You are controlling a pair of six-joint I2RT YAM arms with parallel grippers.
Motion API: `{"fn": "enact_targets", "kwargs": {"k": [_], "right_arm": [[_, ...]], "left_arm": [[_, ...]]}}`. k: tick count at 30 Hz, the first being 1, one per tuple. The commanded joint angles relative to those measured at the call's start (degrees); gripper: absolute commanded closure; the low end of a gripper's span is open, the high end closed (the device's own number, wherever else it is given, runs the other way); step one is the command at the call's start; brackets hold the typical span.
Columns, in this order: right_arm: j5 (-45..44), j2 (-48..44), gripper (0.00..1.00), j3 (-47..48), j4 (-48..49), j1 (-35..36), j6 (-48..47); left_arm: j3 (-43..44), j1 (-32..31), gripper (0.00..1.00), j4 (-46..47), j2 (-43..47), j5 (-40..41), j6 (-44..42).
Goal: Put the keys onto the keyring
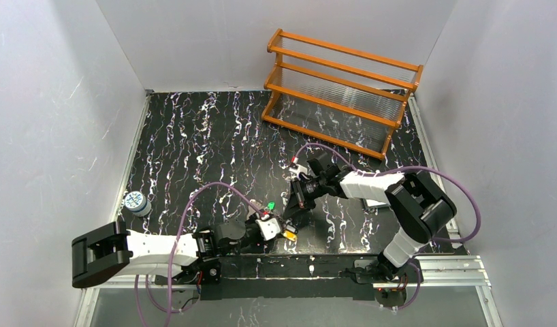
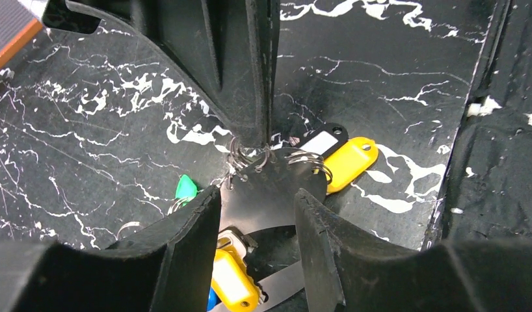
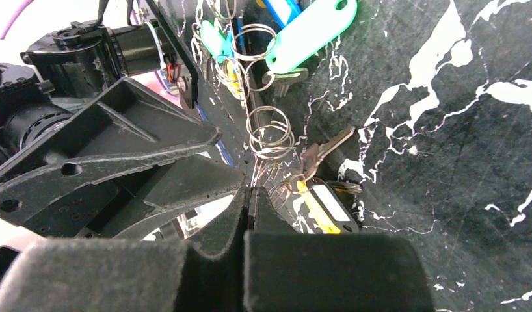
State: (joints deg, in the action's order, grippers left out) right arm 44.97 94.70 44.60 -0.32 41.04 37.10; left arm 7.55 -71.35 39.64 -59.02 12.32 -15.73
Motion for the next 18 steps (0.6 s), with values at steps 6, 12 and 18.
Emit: {"fn": "enact_targets", "kwargs": {"k": [6,12,18], "right_arm": [[0.4,-5.2,0.99,3.1,-1.9,0.7,0.2],[1.5,-7.2,0.99,3.5,-0.3,1.2,1.2],[3.0,-7.8,0.99,3.5,-0.1,1.6,1.3]], "left_arm": [[-0.4,0.1,0.59,6.7,1.6,-2.3,-3.4],[0.4,0.0,0.69,7.3,-0.3,-3.6,-3.8],[0.4,0.1,0.76,8.0,-1.1,-2.2,-3.0]]}}
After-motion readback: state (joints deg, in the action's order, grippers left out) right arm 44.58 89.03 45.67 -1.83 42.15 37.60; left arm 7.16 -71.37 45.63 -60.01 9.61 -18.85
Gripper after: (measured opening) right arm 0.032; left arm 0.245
